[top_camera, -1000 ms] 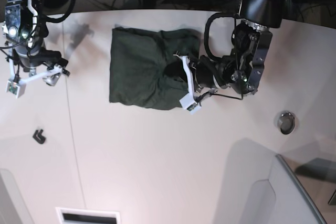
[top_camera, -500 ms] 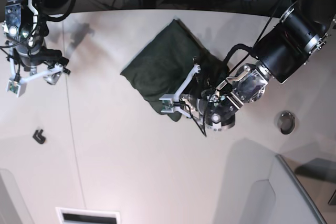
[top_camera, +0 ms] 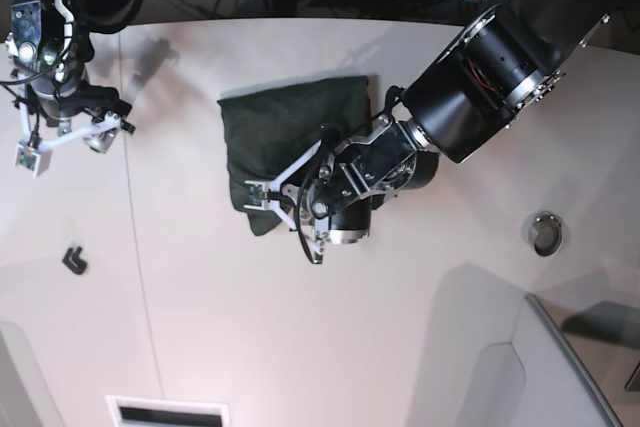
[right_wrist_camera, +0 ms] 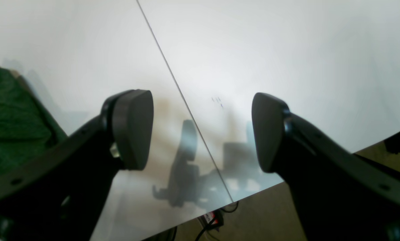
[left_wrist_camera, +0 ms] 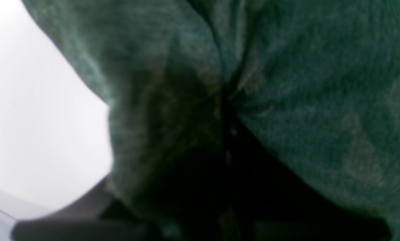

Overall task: Layout the t-shirt on the table in an organized manner, then fold the t-shirt properly
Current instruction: 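Press and square the folded bundle with the left gripper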

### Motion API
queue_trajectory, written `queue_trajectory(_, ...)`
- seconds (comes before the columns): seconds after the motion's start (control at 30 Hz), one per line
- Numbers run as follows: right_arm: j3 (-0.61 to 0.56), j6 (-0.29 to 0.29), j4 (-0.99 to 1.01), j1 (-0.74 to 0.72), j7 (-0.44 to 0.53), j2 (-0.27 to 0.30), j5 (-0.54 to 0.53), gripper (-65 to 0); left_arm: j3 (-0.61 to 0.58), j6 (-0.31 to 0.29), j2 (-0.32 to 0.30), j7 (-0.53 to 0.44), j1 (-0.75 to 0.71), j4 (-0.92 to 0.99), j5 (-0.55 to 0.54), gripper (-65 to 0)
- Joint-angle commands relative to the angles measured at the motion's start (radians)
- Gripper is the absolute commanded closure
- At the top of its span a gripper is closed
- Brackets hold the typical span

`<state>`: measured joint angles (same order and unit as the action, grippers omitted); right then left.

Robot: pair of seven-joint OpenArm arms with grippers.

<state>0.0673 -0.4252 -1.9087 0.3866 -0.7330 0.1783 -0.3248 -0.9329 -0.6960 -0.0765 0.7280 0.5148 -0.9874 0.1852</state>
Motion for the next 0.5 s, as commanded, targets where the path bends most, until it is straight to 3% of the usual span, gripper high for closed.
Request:
queue_trajectory(0.0, 0.004, 0.002, -0.015, -0.002, 0.017, 0.007, 0.008, -43.2, 0.001, -0.002, 0.017, -0.018, 0.021, -0.006, -0.013, 0.0)
queue_trajectory(0.2, 0.004, 0.002, -0.015, -0.002, 0.016, 0.007, 0.008, -43.2, -0.013, -0.002, 0.073, -0.020, 0.054, -0.005, -0.011, 0.0)
queue_trajectory(0.33, 0.004, 0.001, -0.015, -0.002, 0.014, 0.007, 0.008, -43.2, -0.116, -0.002, 0.076, -0.021, 0.072, -0.003, -0.013, 0.0)
queue_trajectory(0.47, 0.004, 0.001, -0.015, -0.002, 0.014, 0.007, 0.008, -43.2, -0.145, -0.002, 0.079, -0.021, 0.075, -0.003, -0.013, 0.0)
